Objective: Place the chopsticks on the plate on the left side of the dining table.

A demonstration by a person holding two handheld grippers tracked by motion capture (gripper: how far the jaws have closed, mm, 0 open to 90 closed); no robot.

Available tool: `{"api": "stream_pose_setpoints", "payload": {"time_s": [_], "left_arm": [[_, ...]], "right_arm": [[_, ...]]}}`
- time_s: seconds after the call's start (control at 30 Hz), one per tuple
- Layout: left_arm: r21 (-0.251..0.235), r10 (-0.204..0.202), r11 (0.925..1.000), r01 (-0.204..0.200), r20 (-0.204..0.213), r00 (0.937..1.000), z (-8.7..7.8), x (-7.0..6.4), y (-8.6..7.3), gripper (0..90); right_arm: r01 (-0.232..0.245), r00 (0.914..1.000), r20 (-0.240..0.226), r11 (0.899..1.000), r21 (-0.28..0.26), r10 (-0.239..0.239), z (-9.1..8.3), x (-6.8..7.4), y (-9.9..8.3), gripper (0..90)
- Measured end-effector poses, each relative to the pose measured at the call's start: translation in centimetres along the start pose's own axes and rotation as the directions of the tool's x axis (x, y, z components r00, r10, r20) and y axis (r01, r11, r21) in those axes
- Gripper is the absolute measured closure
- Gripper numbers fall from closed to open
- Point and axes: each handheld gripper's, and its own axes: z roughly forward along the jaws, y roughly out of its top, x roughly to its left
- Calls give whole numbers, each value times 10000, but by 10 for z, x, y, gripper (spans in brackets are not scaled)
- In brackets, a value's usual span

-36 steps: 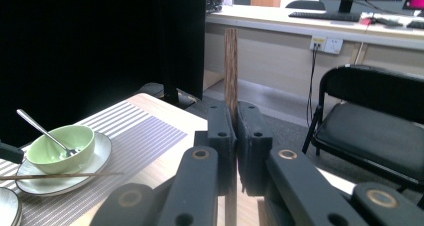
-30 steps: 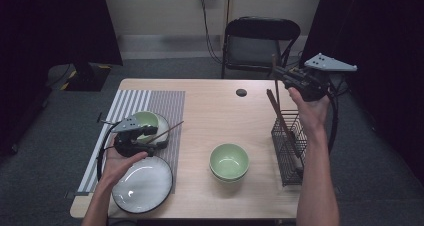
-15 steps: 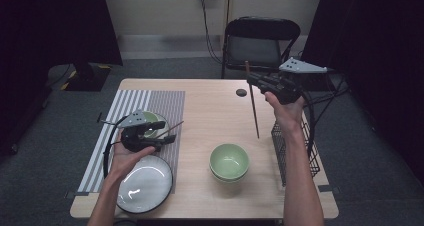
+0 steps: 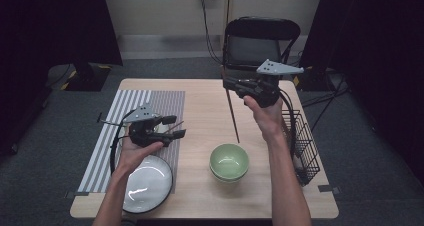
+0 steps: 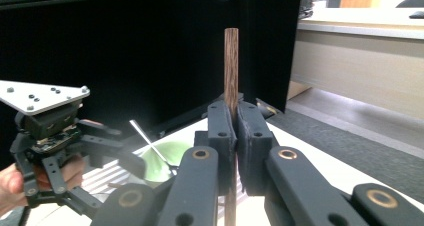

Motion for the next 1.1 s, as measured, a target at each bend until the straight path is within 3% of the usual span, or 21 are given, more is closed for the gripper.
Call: {"api": "stream_pose_setpoints", "payload": {"time_s": [0.1,0.17,0.2,0.3,0.53,0.63,0.77,0.87,1.0,1.1], "left_arm": [[-196,47,9998,-42,253,9997,4,-4,9,375],[25,478,9989,-478,29,9989,8,-9,15,391],[-66,406,9992,-404,284,9988,10,-12,17,391],[-324,432,9986,-420,375,9984,13,-14,24,398],[-857,114,9963,-36,900,9959,20,-14,31,437],[-923,-52,9956,142,972,9952,23,-10,31,470],[-1201,-226,9923,318,770,9968,22,-4,25,569],[-1246,-418,9908,533,931,9948,22,1,22,592],[-1339,-410,9894,560,1121,9928,20,0,21,627],[-1109,-100,9936,215,1025,9947,22,-3,21,683]], "right_arm": [[102,9996,-246,9999,79,-100,9,8,0,864],[132,9992,-381,9999,71,-129,15,13,0,864],[145,9986,-503,9999,-13,-146,17,16,0,864],[321,9970,-706,9995,-13,-321,25,27,1,864],[368,9926,-1163,9993,49,-360,44,44,-2,864],[371,9896,-1393,9993,52,-360,52,51,-5,864],[399,9877,-1514,9992,64,-384,57,56,-6,864],[392,9882,-1483,9992,0,-387,58,58,-6,863],[273,9879,-1529,9996,-49,-278,61,58,-7,864],[399,9866,-1585,9992,-33,-399,65,62,-7,864]]}}
